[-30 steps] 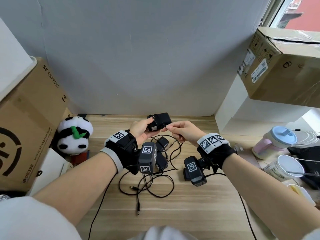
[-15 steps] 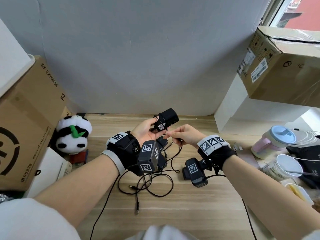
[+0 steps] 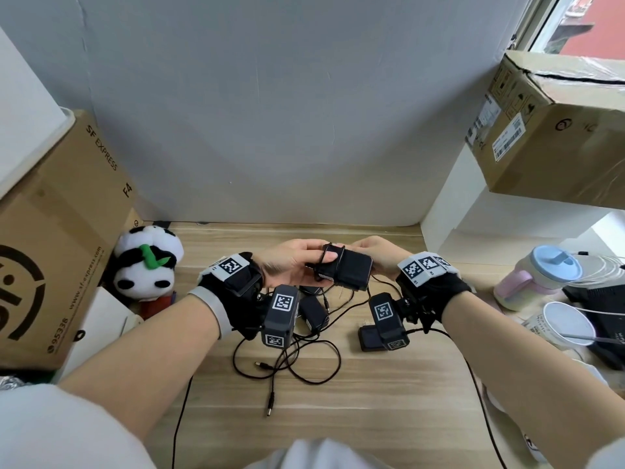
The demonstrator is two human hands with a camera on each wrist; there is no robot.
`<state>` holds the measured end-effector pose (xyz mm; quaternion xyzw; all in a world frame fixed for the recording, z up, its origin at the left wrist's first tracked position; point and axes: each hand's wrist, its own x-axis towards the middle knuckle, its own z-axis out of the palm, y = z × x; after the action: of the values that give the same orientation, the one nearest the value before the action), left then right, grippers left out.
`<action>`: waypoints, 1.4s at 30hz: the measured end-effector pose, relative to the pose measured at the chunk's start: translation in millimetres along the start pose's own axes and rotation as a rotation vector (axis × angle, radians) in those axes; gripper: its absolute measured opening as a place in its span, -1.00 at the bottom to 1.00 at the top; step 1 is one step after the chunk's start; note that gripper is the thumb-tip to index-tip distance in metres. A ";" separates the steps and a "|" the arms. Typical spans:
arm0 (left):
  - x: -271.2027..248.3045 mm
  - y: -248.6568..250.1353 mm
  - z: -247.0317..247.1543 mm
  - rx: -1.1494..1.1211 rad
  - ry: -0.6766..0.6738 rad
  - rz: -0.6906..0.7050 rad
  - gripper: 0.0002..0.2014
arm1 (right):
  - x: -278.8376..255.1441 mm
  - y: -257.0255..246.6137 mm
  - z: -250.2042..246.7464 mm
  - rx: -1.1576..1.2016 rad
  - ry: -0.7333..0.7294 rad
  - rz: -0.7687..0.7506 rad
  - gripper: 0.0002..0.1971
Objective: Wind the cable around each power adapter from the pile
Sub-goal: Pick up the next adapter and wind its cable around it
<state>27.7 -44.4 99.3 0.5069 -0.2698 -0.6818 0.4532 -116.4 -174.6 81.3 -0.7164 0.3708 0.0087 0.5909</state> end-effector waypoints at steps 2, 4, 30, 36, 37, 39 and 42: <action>-0.1 0.2 2.6 0.035 0.021 0.013 -0.86 | -3.3 -5.0 -0.6 0.037 0.005 -0.019 -0.67; 1.7 -1.6 3.7 0.053 0.084 0.047 -0.89 | -5.3 -10.3 -1.1 0.091 0.026 -0.038 -0.70; 26.2 -11.3 -2.5 -0.519 0.750 0.240 -0.86 | -14.1 12.6 35.8 -0.043 -0.077 -0.242 -0.73; 14.9 -10.6 3.4 -0.473 0.496 0.137 -0.85 | -10.1 18.9 32.1 -0.053 -0.103 -0.153 -0.69; 12.5 -10.1 3.5 -0.425 0.441 0.119 -0.85 | -8.6 20.2 29.7 -0.070 -0.108 -0.127 -0.68; 8.5 -8.0 2.7 -0.315 0.363 0.089 -0.87 | -4.9 22.6 22.4 -0.102 -0.108 -0.062 -0.70; 2.8 -5.4 0.1 -0.129 0.258 0.073 -0.90 | -2.2 21.5 7.9 -0.024 -0.004 0.002 -0.64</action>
<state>25.6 -44.4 93.6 0.5499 -0.1833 -0.6100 0.5403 -126.3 -167.3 61.8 -0.7229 0.3704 0.0151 0.5831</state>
